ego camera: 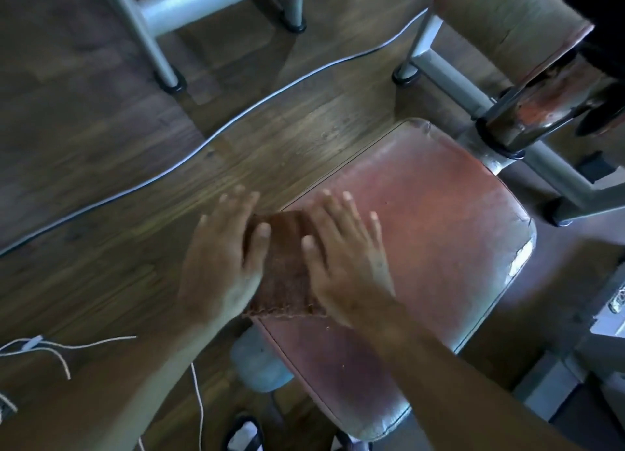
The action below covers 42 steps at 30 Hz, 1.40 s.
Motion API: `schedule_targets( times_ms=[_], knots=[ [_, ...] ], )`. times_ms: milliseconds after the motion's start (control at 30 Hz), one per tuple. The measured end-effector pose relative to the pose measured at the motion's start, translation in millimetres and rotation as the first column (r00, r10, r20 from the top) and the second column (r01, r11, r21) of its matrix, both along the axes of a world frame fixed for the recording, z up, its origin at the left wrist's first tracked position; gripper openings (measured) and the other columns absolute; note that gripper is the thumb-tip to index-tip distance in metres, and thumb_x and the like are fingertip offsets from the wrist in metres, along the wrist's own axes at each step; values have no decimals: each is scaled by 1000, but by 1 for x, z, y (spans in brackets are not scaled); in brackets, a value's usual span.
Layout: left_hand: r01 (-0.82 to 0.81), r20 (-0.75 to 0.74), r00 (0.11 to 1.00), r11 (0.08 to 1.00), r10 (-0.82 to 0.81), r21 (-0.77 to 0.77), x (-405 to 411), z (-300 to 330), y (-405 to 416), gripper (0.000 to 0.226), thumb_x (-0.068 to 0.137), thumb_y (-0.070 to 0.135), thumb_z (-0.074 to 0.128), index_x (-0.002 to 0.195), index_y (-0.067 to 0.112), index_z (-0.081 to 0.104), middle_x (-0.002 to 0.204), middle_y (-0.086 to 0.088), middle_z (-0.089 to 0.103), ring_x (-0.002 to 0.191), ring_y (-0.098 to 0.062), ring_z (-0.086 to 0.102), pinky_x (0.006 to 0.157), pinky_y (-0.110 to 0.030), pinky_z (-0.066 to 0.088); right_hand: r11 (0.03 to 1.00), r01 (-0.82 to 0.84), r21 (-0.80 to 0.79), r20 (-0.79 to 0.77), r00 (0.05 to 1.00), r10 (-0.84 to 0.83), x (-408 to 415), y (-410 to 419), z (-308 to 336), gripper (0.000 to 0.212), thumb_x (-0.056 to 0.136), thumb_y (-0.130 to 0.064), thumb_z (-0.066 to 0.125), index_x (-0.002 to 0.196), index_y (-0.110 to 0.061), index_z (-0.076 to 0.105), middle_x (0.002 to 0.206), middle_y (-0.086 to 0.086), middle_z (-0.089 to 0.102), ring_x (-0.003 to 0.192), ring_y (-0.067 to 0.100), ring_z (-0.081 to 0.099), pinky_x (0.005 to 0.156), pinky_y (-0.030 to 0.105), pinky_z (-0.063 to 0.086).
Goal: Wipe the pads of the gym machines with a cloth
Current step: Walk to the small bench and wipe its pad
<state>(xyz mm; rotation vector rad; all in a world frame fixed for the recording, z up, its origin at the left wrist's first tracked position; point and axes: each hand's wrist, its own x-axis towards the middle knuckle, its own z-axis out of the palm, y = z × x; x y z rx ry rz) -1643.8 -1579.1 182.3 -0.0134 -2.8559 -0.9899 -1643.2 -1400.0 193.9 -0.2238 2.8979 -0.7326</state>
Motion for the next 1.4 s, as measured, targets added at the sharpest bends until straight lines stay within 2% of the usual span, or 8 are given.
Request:
schedule_targets(
  times_ms=[167,367,633,800,867,1000,1167,1400],
  knots=[
    [252,227,959,878,-170,-407,20,-3,68,64,96,68,24,154,41,20,167,2,6,153,-28,4,115,-66,10,968,86,237,30,995,-95,-2,96,-20,58,102,-50,16,157,-33,21,166,-11,10,154,16,2,124,53,7],
    [247,321,943,835,-90,-492,59,-11,81,70,92,77,17,154,45,17,167,3,0,153,-31,2,109,-74,7,956,70,283,-20,998,-67,10,103,-27,55,104,-49,18,157,-36,16,166,-11,8,154,18,4,123,52,5],
    [245,400,916,835,-32,-492,60,-5,117,72,90,76,21,155,44,17,167,-3,3,152,-37,5,106,-77,8,983,154,-102,-156,973,-169,-6,127,-14,44,97,-31,44,138,-20,57,145,0,54,135,22,49,111,49,39],
    [397,451,854,885,-258,-245,4,-1,196,73,95,61,32,154,43,-7,164,1,-22,150,-30,-21,113,-68,-10,910,301,-286,-162,921,-355,-10,134,-2,40,99,-27,41,133,-16,60,139,1,58,130,23,52,107,52,42],
    [356,396,841,928,-368,107,-20,7,207,63,99,44,39,156,36,13,166,1,5,153,-23,0,119,-62,0,875,323,-360,-189,894,-407,-7,132,2,40,102,-30,35,131,-15,59,135,0,59,125,17,52,104,50,44],
    [-125,89,992,872,94,474,-33,15,162,48,98,25,38,144,15,45,143,1,51,134,-11,46,112,-28,36,959,217,-184,-121,963,-241,3,114,-4,55,102,-48,26,144,-21,47,152,3,44,144,22,33,116,56,28],
    [186,144,980,905,-140,-383,-10,-21,93,60,102,46,27,153,14,32,160,-14,29,147,-35,25,119,-47,23,943,-69,327,-6,997,75,-3,116,-23,60,97,-69,18,153,-49,16,168,-4,2,154,29,-2,118,62,1],
    [212,197,971,861,-134,-462,-8,-25,94,59,100,54,22,155,30,29,164,-9,18,151,-32,15,121,-45,16,921,162,353,56,980,-194,-63,186,-19,63,94,-75,17,152,-52,7,167,-9,-1,154,26,-6,118,67,-2]
  ],
)
